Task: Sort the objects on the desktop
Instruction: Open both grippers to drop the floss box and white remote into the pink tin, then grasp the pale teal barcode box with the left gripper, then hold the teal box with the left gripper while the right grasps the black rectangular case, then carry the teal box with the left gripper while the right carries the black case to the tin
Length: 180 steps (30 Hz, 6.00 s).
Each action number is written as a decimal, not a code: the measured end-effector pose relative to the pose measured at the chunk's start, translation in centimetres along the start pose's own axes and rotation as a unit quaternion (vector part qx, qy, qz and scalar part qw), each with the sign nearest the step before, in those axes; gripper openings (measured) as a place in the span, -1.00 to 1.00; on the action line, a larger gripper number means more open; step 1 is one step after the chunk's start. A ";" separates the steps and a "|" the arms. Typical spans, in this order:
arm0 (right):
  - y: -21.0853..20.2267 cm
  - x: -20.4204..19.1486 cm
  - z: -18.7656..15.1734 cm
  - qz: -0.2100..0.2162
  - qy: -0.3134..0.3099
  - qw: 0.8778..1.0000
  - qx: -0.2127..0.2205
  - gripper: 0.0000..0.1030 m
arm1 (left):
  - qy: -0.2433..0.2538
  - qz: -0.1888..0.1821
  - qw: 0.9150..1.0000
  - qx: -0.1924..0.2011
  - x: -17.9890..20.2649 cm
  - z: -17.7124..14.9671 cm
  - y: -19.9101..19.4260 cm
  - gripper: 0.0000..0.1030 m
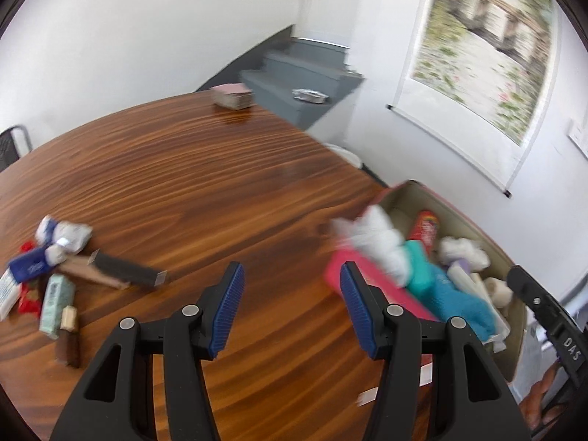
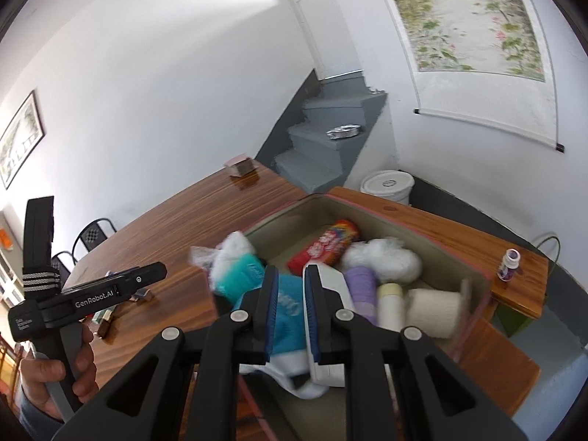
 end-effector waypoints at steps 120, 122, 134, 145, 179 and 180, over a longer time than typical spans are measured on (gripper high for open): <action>18.2 -26.5 -12.6 0.217 -0.196 0.927 -0.236 -0.58 | -0.086 0.111 0.989 -0.037 -21.6 -4.0 -2.8 -0.49; 17.8 -26.4 -12.2 0.221 -0.181 0.929 -0.236 -0.58 | -0.085 0.109 0.990 -0.033 -21.4 -3.7 -3.1 -0.49; 13.7 -24.8 -9.0 0.226 -0.106 0.948 -0.198 -0.58 | -0.082 0.097 0.992 0.001 -20.0 -1.9 -5.4 -0.49; 8.9 -19.4 -5.7 0.183 -0.048 0.974 -0.126 -0.58 | -0.076 0.079 0.994 0.016 -17.1 -1.6 -6.9 -0.49; 0.6 3.9 0.1 -0.028 0.025 0.999 -0.025 -0.58 | 0.061 -0.147 0.987 -0.025 12.7 1.0 0.4 -0.49; 0.6 4.1 -0.1 -0.030 0.025 0.999 -0.026 -0.58 | 0.063 -0.148 0.987 -0.028 13.0 0.8 0.6 -0.49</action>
Point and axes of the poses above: each gripper's, at about its wrist camera, not at the fingertips, and y roughly the way its jaws point, x to its right, z to its top, the point moved 9 cm from there along y, roughly the way its jaws point, and after that the axes turned 8 degrees about x, right-handed, at the moved point
